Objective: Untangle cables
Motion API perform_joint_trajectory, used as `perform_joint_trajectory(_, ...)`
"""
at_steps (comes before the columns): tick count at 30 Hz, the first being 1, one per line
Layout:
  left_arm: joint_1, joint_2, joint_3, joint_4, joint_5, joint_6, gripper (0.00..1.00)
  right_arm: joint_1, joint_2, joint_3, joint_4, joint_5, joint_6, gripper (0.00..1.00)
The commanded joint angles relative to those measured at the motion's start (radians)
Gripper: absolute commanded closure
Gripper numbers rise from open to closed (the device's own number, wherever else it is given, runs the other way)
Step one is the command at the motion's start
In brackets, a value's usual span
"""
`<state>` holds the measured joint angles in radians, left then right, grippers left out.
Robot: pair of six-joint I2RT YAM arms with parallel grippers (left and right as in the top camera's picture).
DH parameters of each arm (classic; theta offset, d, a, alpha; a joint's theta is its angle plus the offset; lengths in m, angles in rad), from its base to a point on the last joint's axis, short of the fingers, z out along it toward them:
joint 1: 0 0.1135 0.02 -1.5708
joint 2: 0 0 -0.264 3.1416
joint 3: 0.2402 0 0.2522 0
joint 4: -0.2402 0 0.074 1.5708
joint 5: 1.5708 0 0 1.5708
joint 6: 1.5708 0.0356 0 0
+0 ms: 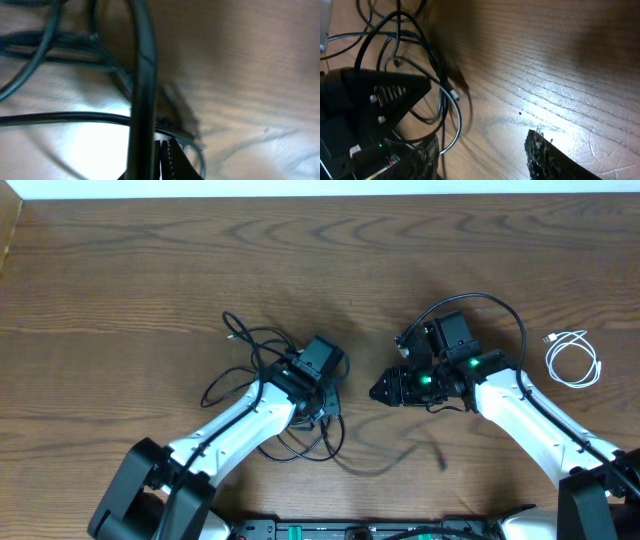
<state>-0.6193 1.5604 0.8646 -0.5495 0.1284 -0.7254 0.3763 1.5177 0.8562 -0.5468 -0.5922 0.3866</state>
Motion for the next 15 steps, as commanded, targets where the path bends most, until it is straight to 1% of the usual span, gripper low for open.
perform_joint_trajectory(1,0.008,-0.082,0.011,-0.074,-0.006,0.141,0.92,-0.003,0.001,-0.006,0.009,-0.018,-0.037,0.48)
perform_joint_trajectory(2,0.008,-0.109,0.012,-0.103,-0.010,0.146,0.92,-0.003,0.001,-0.006,0.008,-0.016,-0.036,0.48)
perform_joint_trajectory(3,0.008,-0.149,0.012,-0.145,-0.014,0.148,0.92,-0.003,0.001,-0.006,0.008,-0.017,-0.036,0.44)
perform_joint_trajectory(4,0.008,-0.170,0.012,-0.165,-0.013,0.157,0.92,-0.003,0.000,-0.006,0.008,-0.017,-0.036,0.43)
perform_joint_trajectory(5,0.008,-0.203,0.012,-0.192,-0.014,0.191,0.92,-0.003,0.000,-0.006,0.005,-0.017,-0.036,0.43)
perform_joint_trajectory(7,0.008,-0.258,0.012,-0.219,-0.014,0.288,0.92,-0.003,0.000,-0.006,0.005,-0.029,-0.036,0.43)
perform_joint_trajectory(9,0.012,-0.310,0.012,-0.256,-0.013,0.375,0.93,-0.001,0.000,-0.006,0.009,-0.029,-0.037,0.45)
perform_joint_trajectory(11,0.013,-0.352,0.012,-0.285,0.018,0.506,0.93,0.004,0.000,-0.006,0.017,-0.048,-0.069,0.48)
perform_joint_trajectory(12,0.013,-0.371,0.012,-0.289,0.085,0.611,0.93,0.007,0.000,-0.006,0.021,-0.080,-0.109,0.50)
perform_joint_trajectory(14,0.013,-0.402,0.012,-0.291,0.290,0.831,0.93,0.006,0.000,-0.006,0.024,-0.138,-0.159,0.58)
perform_joint_trajectory(15,0.013,-0.413,0.012,-0.286,0.382,0.907,0.92,0.002,0.000,-0.006,0.025,-0.166,-0.181,0.59)
